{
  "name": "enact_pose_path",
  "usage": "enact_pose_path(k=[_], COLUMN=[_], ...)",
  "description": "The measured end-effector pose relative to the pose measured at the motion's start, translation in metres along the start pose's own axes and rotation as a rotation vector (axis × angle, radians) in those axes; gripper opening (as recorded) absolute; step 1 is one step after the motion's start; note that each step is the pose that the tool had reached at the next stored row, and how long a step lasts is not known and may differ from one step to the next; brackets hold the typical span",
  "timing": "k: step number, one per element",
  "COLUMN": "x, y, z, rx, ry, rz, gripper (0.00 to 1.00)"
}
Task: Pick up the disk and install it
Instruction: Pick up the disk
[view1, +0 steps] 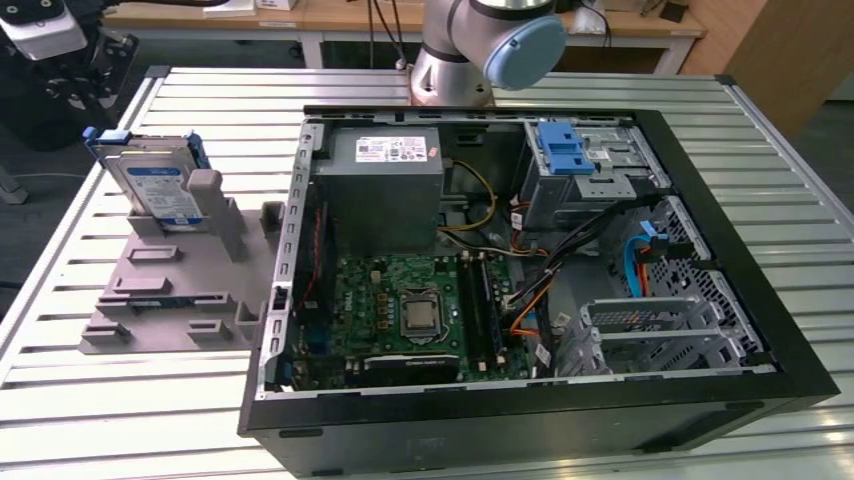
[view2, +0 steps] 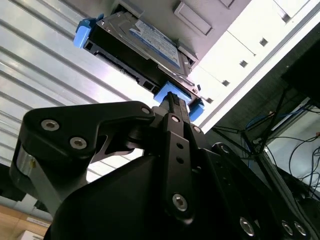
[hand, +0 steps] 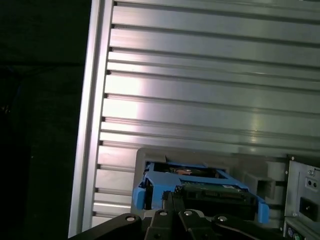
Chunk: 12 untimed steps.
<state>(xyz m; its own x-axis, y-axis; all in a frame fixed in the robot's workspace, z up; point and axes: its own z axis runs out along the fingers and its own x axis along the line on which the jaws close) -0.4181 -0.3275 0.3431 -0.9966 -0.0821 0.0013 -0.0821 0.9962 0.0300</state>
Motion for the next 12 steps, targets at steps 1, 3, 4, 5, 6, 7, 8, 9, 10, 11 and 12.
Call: enact_pose_path(k=[1, 3, 4, 5, 6, 7, 8, 9, 10, 11, 12], x=[0.0, 0.0, 0.0, 0.0, 0.0, 0.0, 0.0, 0.0, 0.0, 0.0, 0.0], y=[0.0, 0.0, 0.0, 0.0, 0.0, 0.0, 0.0, 0.0, 0.0, 0.0, 0.0], z=[0.0, 0.0, 0.0, 0.0, 0.0, 0.0, 0.0, 0.0, 0.0, 0.0, 0.0], rx=[0.0, 0.0001, 0.0, 0.0, 0.0001, 0.0, 0.0001, 0.0001, 0.0001, 0.0001, 0.0001], ry=[0.0002, 0.0006, 0.0008, 0.001, 0.0012, 0.0014, 0.0016, 0.0017, 0.002, 0.0022, 0.0024], rz=[-0.007, -0.02, -0.027, -0.033, -0.04, -0.046, -0.052, -0.058, -0.064, -0.071, -0.078], gripper=[0.11, 0.11, 0.11, 0.11, 0.11, 0.11, 0.11, 0.11, 0.11, 0.11, 0.11])
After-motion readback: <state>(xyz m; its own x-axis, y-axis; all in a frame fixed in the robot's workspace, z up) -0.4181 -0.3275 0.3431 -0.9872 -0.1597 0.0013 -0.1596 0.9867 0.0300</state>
